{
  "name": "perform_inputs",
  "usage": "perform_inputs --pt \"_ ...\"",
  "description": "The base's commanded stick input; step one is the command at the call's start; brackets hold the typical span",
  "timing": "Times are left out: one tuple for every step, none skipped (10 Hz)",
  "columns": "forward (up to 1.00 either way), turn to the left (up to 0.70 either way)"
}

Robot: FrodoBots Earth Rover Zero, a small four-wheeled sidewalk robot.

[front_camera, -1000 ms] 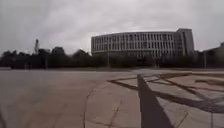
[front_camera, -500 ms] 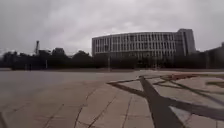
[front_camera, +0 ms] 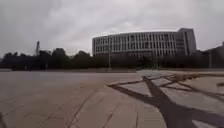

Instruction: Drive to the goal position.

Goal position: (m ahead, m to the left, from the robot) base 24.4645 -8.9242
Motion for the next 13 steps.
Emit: perform_inputs --pt "1.0 0.0" --pt "1.0 0.0" --pt "1.0 -0.28" --pt "1.0 -0.37" --pt "1.0 -0.37" --pt "1.0 -0.37" --pt "1.0 -0.31" --pt "1.0 0.0" --pt "1.0 0.0" --pt "1.0 0.0" --pt "1.0 0.0" --pt "1.0 0.0" --pt "1.0 0.0"
